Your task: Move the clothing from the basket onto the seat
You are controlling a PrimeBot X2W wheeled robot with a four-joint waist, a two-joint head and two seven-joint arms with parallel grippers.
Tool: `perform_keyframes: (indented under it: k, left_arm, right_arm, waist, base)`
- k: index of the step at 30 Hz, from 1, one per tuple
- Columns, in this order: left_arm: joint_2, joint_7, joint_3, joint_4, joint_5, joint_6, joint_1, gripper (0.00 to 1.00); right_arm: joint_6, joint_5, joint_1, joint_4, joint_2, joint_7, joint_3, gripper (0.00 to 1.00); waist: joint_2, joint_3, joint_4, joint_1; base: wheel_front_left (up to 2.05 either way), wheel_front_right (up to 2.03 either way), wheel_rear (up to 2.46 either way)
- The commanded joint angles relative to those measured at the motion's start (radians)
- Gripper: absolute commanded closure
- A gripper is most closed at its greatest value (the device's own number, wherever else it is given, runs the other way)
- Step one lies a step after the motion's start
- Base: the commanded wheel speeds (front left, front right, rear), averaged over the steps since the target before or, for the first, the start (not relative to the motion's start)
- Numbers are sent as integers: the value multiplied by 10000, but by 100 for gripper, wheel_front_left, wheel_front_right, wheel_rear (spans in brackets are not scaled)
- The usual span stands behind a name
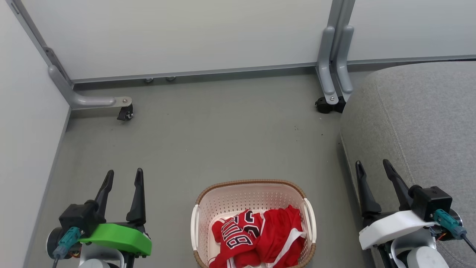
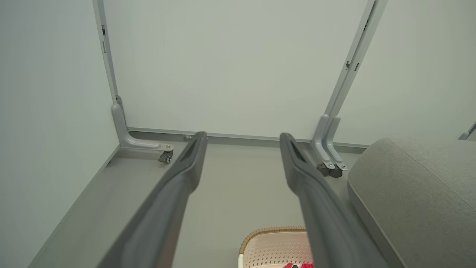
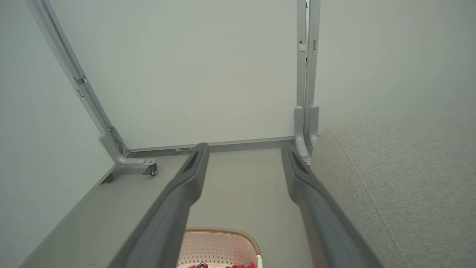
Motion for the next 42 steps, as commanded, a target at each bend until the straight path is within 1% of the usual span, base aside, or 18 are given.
perform_keyframes:
  k: [1,9,23,37,42]
  left_arm:
    - [-28,-105,39,55,224,11,84,0]
    - [-122,-265,146,587,769,12,42,0]
    - [-249,-527,395,1088,1654,14,-25,0]
    - [-335,-517,553,1180,1667,14,-87,0]
    - [-361,-517,492,1114,1748,14,-246,0]
  right_arm:
    - [3,-236,112,-57,-15,-69,25,0]
    - [2,-764,171,-33,-4,-116,100,0]
    - [2,-1066,305,-113,6,-234,209,0]
    - [2,-858,219,13,8,-218,221,0]
    - [2,-774,-11,-63,8,-217,254,0]
  waist:
    - [-1,-8,7,0]
    - [-1,-2,13,0]
    - [-1,-19,14,0]
    - [-1,-2,20,0]
    - [-1,225,-58,0]
  base:
    - [0,0,0]
    - [0,0,0]
    - [0,0,0]
    - [0,0,0]
    - [0,0,0]
